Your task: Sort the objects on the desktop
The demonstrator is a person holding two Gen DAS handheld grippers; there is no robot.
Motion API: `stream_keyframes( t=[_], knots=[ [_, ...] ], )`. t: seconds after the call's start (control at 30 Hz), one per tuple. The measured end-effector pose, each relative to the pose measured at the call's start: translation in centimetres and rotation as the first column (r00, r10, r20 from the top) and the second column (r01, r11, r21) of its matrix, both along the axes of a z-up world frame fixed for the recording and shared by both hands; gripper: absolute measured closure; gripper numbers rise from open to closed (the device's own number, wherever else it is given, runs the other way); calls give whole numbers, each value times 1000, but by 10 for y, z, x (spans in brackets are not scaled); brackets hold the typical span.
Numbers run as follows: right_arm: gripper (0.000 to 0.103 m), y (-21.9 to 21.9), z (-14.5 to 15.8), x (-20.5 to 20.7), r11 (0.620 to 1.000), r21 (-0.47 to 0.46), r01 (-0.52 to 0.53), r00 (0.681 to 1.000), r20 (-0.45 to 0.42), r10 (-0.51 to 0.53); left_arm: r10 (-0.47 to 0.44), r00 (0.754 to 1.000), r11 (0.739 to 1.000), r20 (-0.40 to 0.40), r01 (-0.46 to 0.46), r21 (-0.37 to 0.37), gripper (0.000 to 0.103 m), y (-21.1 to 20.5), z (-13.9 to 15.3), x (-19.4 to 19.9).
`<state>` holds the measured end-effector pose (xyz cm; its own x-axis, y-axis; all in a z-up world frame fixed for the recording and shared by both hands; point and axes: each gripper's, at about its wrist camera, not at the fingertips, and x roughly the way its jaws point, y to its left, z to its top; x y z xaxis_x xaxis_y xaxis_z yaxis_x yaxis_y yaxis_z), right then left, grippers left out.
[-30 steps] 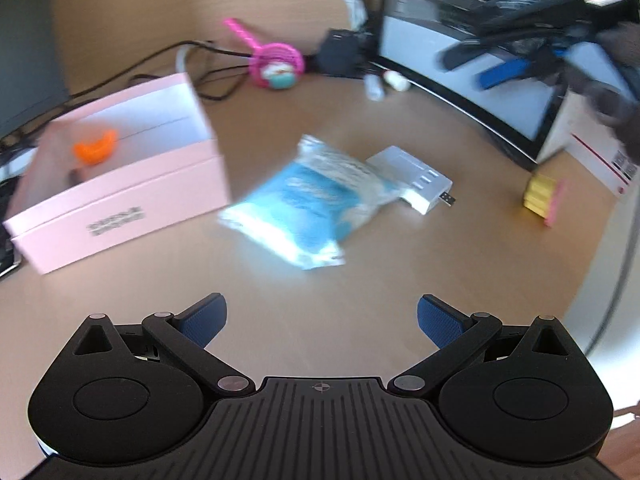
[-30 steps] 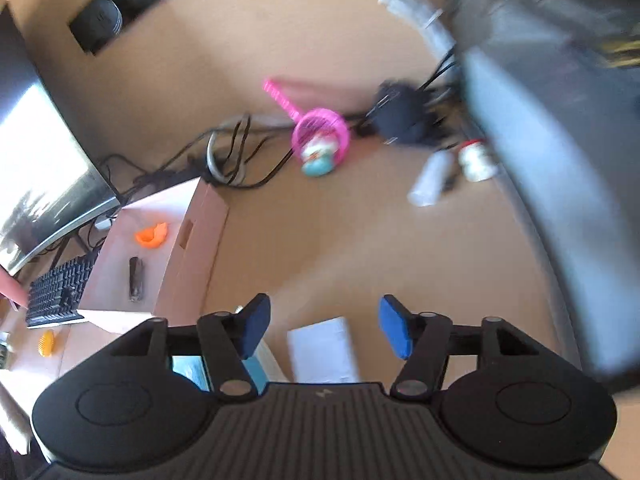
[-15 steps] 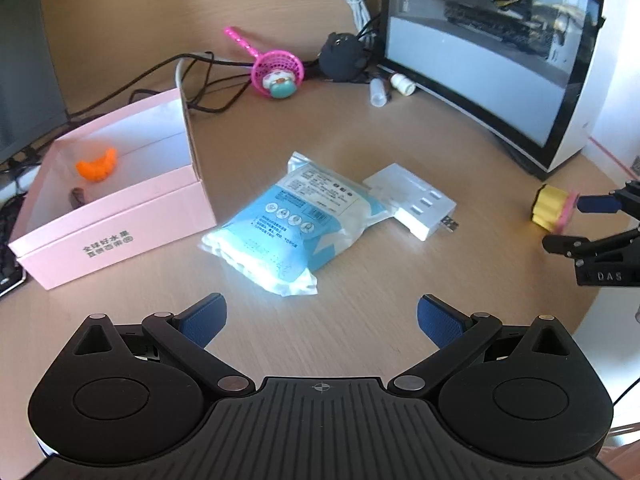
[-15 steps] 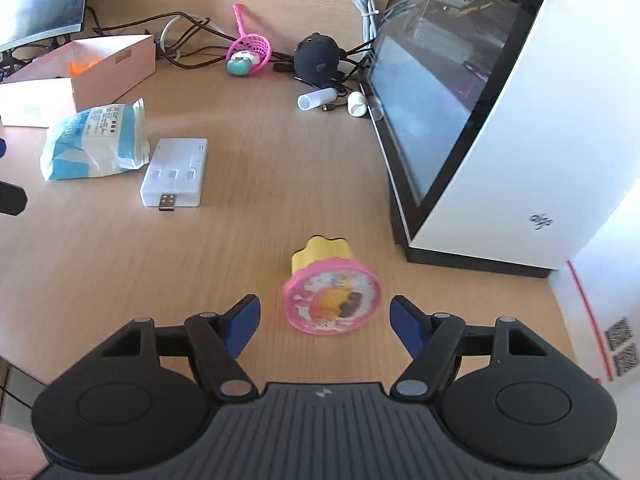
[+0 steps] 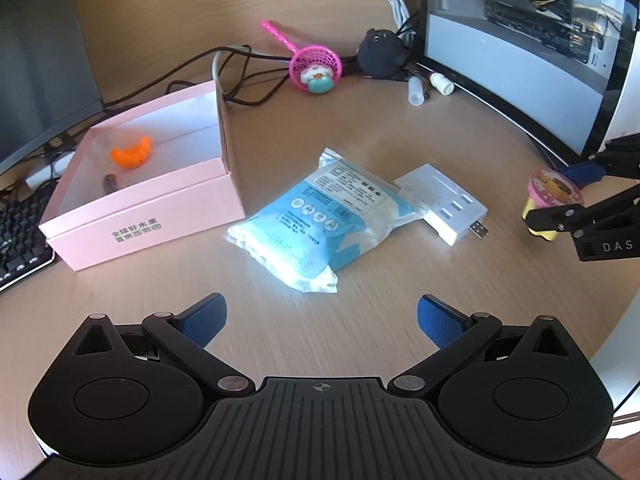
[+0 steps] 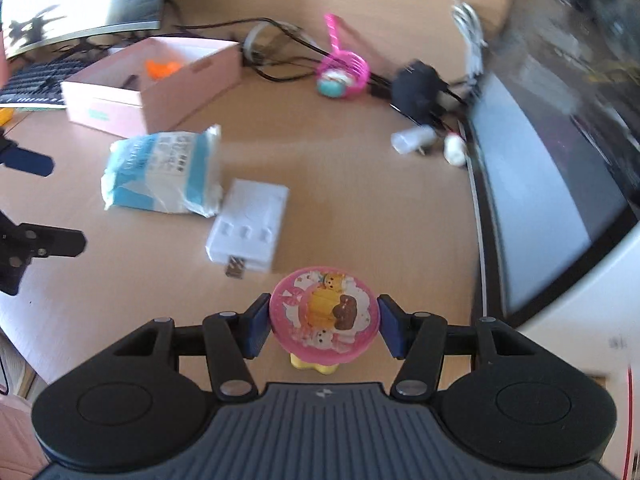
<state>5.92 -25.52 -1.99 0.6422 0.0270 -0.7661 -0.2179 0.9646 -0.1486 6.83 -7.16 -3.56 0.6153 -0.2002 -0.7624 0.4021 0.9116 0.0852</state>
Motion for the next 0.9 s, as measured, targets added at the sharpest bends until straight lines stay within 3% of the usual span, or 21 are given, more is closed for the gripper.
stream_keyframes(
  t=[0.1, 0.23, 0.33, 0.43, 0.53, 0.6, 0.67, 0.73, 0.9],
  knots=[
    [47, 3, -4, 3, 1000, -3, -20, 999, 29, 20, -13, 1000, 999, 23, 13, 35, 0, -5, -2, 4],
    [31, 3, -11, 6, 1000, 1, -16, 999, 28, 16, -106, 992, 990, 71, 99, 96, 0, -17, -4, 14],
    [31, -2, -6, -4, 999, 40, -14, 999, 49, 12, -135, 986, 983, 93, 122, 135, 0, -26, -7, 25],
    [31, -6, 1, -13, 998, 70, 5, 998, 68, -10, -131, 986, 981, 106, 114, 156, 0, -35, -10, 36],
    [31, -1, 6, -18, 997, 75, 1, 995, 95, -8, -74, 988, 981, 135, 48, 186, 0, -36, -9, 43],
    [39, 8, 6, -16, 998, 64, -15, 993, 114, 8, -19, 991, 982, 136, -7, 188, 0, -30, -8, 45],
    [72, 17, 5, -8, 998, 64, -29, 993, 117, 22, 28, 991, 984, 129, -50, 173, 0, -19, -6, 43],
    [86, 26, 2, 8, 998, 61, -36, 995, 97, 30, 55, 992, 986, 113, -71, 152, 0, -8, -3, 37],
    [88, 20, 8, 42, 986, 164, -17, 999, 39, 11, 101, 993, 993, 56, -104, 56, 0, 8, 4, 17]
  ],
)
